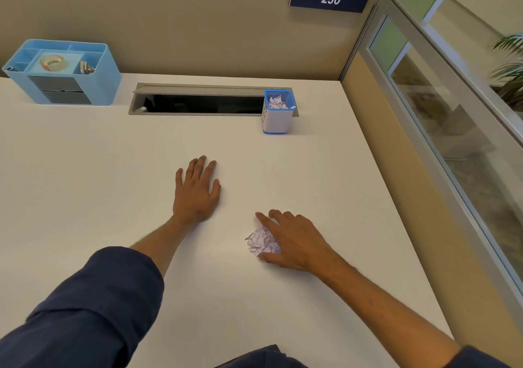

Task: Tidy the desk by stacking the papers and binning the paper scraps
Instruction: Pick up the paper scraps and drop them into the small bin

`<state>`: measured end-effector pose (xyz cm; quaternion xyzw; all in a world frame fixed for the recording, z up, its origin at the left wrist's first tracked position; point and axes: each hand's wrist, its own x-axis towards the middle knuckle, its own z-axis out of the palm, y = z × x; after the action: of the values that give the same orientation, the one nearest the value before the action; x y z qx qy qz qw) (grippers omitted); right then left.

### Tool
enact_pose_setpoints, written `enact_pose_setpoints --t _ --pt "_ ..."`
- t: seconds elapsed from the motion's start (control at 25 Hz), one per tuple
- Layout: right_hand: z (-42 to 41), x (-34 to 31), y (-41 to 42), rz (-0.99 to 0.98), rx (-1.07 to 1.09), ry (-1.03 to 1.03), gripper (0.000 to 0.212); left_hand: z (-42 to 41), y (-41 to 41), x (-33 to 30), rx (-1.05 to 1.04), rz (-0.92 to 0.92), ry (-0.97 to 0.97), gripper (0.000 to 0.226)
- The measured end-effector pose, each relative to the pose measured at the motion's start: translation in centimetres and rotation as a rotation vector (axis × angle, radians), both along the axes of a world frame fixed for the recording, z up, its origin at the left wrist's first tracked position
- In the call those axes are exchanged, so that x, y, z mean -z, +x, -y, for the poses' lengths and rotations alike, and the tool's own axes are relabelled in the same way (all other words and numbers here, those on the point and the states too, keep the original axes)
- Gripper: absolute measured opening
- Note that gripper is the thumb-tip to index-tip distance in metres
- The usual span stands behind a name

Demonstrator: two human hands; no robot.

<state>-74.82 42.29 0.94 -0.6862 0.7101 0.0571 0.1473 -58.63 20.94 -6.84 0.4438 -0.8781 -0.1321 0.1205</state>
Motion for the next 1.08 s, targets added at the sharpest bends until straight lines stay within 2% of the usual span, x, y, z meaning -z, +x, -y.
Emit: enact_pose_setpoints --t 0.12,0.24,0.36,0.4,0.48,0.52,0.6,0.68,0.8,1.08 --pt "1.2 -0.7 0.9 -0.046 -0.079 0.092 0.058 0.0 0.0 0.0 0.000 -0.005 0.003 0.062" --pt "2.1 -1.1 2.0 0.104 -0.036 0.117 0.022 0.0 0.0 -0.1 0.000 0.001 0.008 0.063" --pt "2.5 -1.5 3.1 0.044 -0.164 0.180 0.007 -0.1 0.0 -0.1 -0.001 -0.014 0.007 0.063" --pt "2.6 -1.9 3.2 0.018 -0.192 0.123 0.005 -0.1 0.0 -0.2 -0.002 -0.016 0.006 0.063" --pt "2.6 -1.8 3.1 -0.036 -0.279 0.011 0.027 -0.1 0.0 -0.2 -0.004 -0.012 0.006 0.063" --pt "2.6 -1.8 2.9 -0.011 -0.263 -0.003 0.029 -0.1 0.0 -0.2 -0.005 -0.008 0.007 0.063" --pt "2.9 -0.8 1.8 0.104 -0.159 0.045 0.010 -0.1 0.0 -0.2 -0.004 -0.002 0.009 0.062" --pt "2.7 -0.8 0.6 0.356 0.116 0.045 0.017 -0.1 0.0 -0.3 -0.006 -0.005 0.012 0.062" --pt "2.4 -1.2 -0.8 0.787 0.476 -0.089 0.012 -0.1 0.0 -0.3 -0.006 -0.001 0.014 0.061" --pt "3.1 -2.2 -3.6 1.287 0.812 -0.198 0.014 -0.2 0.0 -0.2 -0.007 -0.002 0.018 0.061"
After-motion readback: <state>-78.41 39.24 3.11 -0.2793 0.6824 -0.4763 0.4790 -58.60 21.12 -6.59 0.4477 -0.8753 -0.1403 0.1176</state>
